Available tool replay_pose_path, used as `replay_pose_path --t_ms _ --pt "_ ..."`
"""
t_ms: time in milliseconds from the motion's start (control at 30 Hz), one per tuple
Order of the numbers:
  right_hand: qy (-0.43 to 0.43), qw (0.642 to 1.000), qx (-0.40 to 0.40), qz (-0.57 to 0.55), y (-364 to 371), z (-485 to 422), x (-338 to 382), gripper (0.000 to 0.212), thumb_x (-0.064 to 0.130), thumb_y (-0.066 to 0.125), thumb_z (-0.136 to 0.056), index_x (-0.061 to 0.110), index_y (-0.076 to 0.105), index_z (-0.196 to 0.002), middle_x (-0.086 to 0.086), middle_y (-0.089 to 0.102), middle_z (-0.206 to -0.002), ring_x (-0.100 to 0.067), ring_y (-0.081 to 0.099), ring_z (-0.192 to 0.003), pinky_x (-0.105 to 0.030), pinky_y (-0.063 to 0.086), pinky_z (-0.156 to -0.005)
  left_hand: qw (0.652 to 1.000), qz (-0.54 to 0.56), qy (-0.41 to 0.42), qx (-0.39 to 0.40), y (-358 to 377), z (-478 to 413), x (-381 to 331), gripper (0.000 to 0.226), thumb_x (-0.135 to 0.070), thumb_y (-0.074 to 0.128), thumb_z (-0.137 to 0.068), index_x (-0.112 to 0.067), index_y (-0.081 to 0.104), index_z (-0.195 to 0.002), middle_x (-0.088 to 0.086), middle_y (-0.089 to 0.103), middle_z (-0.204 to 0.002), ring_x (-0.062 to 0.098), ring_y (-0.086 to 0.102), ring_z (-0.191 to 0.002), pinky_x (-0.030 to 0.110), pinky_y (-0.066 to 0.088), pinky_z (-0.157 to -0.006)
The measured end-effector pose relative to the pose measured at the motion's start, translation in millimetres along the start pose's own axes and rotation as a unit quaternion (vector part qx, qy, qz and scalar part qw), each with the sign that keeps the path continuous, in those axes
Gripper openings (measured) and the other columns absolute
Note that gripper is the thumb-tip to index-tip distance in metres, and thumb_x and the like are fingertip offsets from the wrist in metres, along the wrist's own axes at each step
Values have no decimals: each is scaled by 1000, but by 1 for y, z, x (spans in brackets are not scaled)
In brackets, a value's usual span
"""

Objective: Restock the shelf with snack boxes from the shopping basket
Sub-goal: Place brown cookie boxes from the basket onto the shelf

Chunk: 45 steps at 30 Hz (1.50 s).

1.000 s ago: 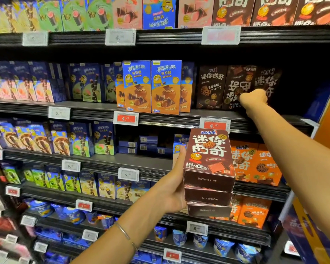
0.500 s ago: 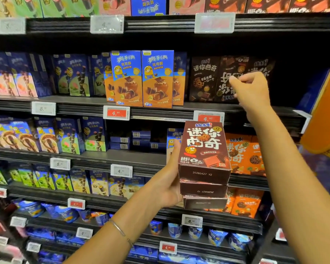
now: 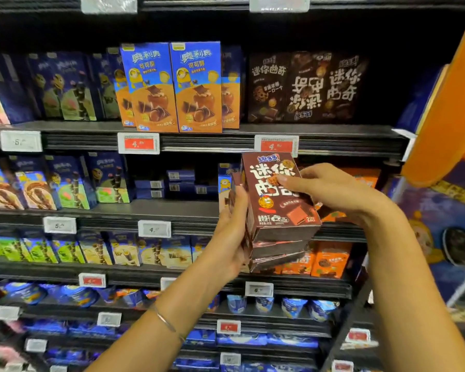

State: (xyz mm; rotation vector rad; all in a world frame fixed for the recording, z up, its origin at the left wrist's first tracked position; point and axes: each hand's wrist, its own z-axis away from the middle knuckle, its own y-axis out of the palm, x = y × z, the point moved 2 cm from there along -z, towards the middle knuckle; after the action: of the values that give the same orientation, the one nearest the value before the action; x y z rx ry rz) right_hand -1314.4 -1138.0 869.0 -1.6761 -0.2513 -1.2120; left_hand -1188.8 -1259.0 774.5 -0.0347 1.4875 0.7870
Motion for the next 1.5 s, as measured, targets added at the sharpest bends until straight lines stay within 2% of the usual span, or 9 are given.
replay_pose_path --t_ms 167,300,433,567,733,833,1033,1333,1500 --pt "-10 999 -41 -26 -14 5 -1 54 59 67 -86 10 68 -109 2 79 -88 -13 77 -76 -26 52 -64 999 29 29 -4 -3 -7 9 79 -66 82 -80 -30 53 -143 7 74 -131 30 71 -122 59 52 -109" --pt "-64 987 -141 -51 -42 8 9 41 52 67 -90 14 70 -104 0 78 -91 -18 75 -74 -32 53 -64 998 63 27 -7 -3 -13 10 70 -47 83 -78 -20 61 -138 13 74 -129 38 71 -120 63 52 -108" --pt "-131 956 -251 -80 -75 9 23 22 45 67 -93 24 70 -97 -4 77 -102 -17 74 -89 -28 55 -62 998 46 37 5 1 -12 5 44 -44 81 -78 -23 68 -115 12 79 -118 32 78 -104 47 64 -86" --pt "-141 935 -310 -95 -101 -7 25 29 41 61 -99 20 65 -117 -2 73 -112 -11 71 -94 -28 53 -65 998 44 34 33 11 -12 -2 9 -42 84 -80 -33 82 -82 8 82 -107 27 81 -92 40 65 -72" --pt "-123 912 -364 -145 -130 -47 13 34 35 59 -101 18 58 -129 8 69 -114 2 65 -84 -13 47 -55 998 30 37 40 21 -9 -11 48 -45 76 -79 -18 72 -118 11 81 -111 27 80 -91 36 64 -67" --pt "-101 897 -405 -149 -147 -75 0 37 32 60 -100 15 55 -133 -3 63 -129 -14 67 -104 -30 59 -81 997 16 43 62 27 -5 -18 57 -44 74 -80 -14 66 -128 9 81 -109 24 80 -90 33 64 -66" --pt "-46 874 -483 -24 -163 -113 -23 46 35 56 -101 8 47 -138 -14 42 -143 -33 53 -126 -47 53 -99 996 8 39 83 31 -3 -23 52 -44 71 -81 -15 65 -124 7 81 -106 21 80 -88 31 63 -67" --pt "1 874 -485 -9 -177 -140 -33 45 18 55 -95 1 51 -136 -20 56 -138 -37 57 -124 -42 53 -99 998 7 43 55 26 3 -29 76 -42 81 -81 -7 58 -144 14 76 -124 26 77 -99 37 65 -82" --pt "19 874 -485 -12 -176 -149 -35 44 18 55 -93 3 53 -134 -20 58 -136 -39 59 -121 -41 53 -95 997 15 41 68 18 5 -34 49 -42 72 -82 -15 69 -122 10 80 -111 24 80 -91 35 65 -71"
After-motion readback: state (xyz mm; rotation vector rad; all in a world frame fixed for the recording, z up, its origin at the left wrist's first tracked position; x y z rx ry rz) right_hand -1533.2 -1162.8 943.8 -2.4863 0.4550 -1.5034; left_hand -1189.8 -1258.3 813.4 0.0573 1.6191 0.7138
